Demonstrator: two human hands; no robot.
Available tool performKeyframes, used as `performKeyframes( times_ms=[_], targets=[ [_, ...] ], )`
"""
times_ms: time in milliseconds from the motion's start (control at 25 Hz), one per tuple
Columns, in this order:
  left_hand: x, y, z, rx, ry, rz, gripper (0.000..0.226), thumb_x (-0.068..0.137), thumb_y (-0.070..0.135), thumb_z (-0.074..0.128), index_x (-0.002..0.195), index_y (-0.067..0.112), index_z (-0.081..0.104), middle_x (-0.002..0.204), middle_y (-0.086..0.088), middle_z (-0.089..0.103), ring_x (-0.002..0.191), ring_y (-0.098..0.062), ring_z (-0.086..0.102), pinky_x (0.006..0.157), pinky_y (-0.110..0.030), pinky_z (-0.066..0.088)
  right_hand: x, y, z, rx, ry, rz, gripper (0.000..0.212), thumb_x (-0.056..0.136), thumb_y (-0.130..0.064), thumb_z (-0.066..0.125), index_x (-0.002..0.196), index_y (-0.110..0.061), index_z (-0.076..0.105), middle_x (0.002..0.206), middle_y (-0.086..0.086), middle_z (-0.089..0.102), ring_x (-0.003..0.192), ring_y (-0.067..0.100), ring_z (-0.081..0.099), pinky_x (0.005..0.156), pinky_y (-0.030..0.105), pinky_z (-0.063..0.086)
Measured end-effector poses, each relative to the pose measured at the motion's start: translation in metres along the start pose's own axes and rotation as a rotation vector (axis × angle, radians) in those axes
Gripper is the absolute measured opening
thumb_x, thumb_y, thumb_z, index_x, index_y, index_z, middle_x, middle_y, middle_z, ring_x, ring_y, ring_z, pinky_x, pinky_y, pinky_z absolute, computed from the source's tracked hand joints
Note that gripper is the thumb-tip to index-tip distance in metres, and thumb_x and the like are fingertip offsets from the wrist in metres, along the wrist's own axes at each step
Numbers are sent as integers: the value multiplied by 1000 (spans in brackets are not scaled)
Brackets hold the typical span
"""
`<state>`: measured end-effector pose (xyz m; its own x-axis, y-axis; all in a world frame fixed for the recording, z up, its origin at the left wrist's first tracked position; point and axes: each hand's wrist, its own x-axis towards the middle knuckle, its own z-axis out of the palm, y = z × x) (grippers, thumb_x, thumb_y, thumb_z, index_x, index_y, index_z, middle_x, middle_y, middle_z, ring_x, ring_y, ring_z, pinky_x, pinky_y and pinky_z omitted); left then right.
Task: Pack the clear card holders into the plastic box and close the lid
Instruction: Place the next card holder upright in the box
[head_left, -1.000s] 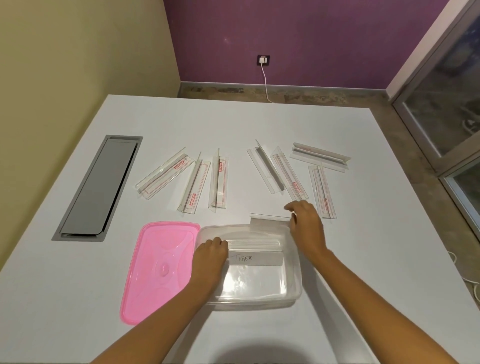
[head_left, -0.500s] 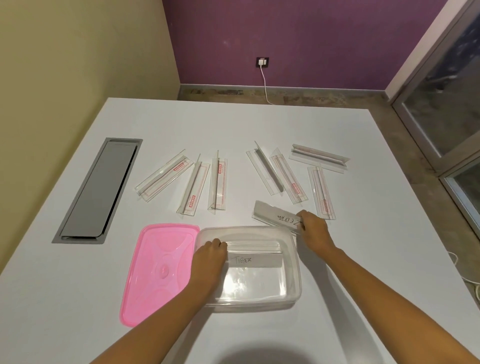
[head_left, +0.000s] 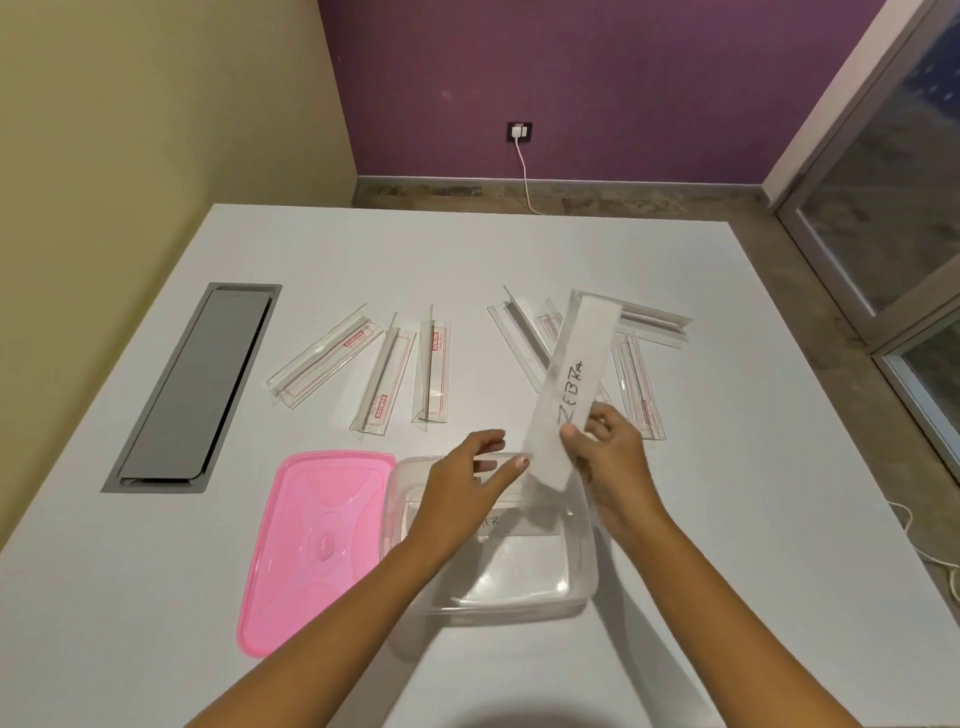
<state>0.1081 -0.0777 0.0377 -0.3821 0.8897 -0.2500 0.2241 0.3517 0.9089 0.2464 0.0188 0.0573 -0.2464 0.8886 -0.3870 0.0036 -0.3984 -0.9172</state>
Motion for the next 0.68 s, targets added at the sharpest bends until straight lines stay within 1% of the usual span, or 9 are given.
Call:
performKeyframes(
  times_ms=[80, 120, 200, 280, 360, 440, 520, 600, 680],
  targets=[
    [2, 3, -2, 3, -95, 2, 56, 77, 43, 73, 127, 31, 51, 123, 16, 58, 103, -1, 57, 79, -6, 43, -12, 8, 11, 149, -78, 90, 28, 86, 6, 61, 113, 1, 58, 108, 17, 70, 94, 31, 69, 80, 38, 59],
    [2, 2, -5, 34, -129, 12, 62, 74, 41, 76, 129, 33, 48, 121, 17, 56, 105, 1, 54, 78, -4, 39, -17, 13, 15, 171, -110, 113, 29, 84, 6, 63, 112, 2, 60, 107, 18, 72, 94, 32, 70, 79, 38, 60],
    [0, -2, -12, 92, -152, 8, 71, 70, 37, 81, 131, 35, 45, 120, 13, 57, 101, 3, 55, 76, -3, 38, -24, 22, 18, 154, -173, 134, 31, 81, 6, 66, 111, -1, 63, 105, 18, 73, 96, 33, 71, 78, 36, 61],
    [-3, -6, -18, 131, -132, 2, 72, 67, 32, 83, 129, 36, 47, 117, 10, 62, 89, 3, 61, 70, -5, 43, -28, 29, 17, 88, -251, 157, 34, 80, 5, 68, 112, -3, 63, 103, 17, 74, 95, 34, 71, 76, 35, 61],
    [-7, -10, -24, 223, -112, 45, 72, 65, 29, 84, 128, 36, 49, 114, 8, 65, 86, -4, 65, 71, -12, 47, -27, 29, 13, -18, -301, 160, 34, 79, 2, 71, 112, -6, 64, 103, 15, 74, 96, 32, 71, 80, 36, 60],
    [-10, -16, -31, 393, -109, 138, 74, 67, 28, 82, 132, 34, 47, 116, 5, 64, 97, -13, 61, 77, -21, 44, -21, 23, 7, -79, -264, 134, 39, 75, -5, 77, 111, -12, 62, 107, 14, 73, 98, 30, 70, 88, 41, 57],
    [-11, -22, -41, 582, -125, 207, 76, 73, 29, 78, 139, 29, 41, 123, 1, 59, 107, -17, 55, 79, -25, 40, -12, 10, -1, -59, -165, 92, 48, 71, -8, 80, 113, -21, 58, 109, 10, 70, 97, 25, 70, 88, 42, 58],
    [-9, -26, -49, 742, -143, 236, 78, 78, 29, 74, 144, 26, 33, 128, -1, 54, 109, -20, 55, 81, -28, 44, -5, 0, -11, -84, -108, -22, 54, 70, -5, 81, 112, -30, 56, 105, 2, 68, 89, 16, 71, 79, 34, 60],
    [-4, -29, -52, 853, -152, 255, 77, 82, 24, 71, 146, 25, 28, 133, -1, 50, 108, -24, 57, 81, -32, 50, 0, -5, -19, -312, -120, -167, 52, 70, -3, 80, 106, -34, 59, 98, -5, 69, 82, 10, 70, 73, 22, 57]
  ],
)
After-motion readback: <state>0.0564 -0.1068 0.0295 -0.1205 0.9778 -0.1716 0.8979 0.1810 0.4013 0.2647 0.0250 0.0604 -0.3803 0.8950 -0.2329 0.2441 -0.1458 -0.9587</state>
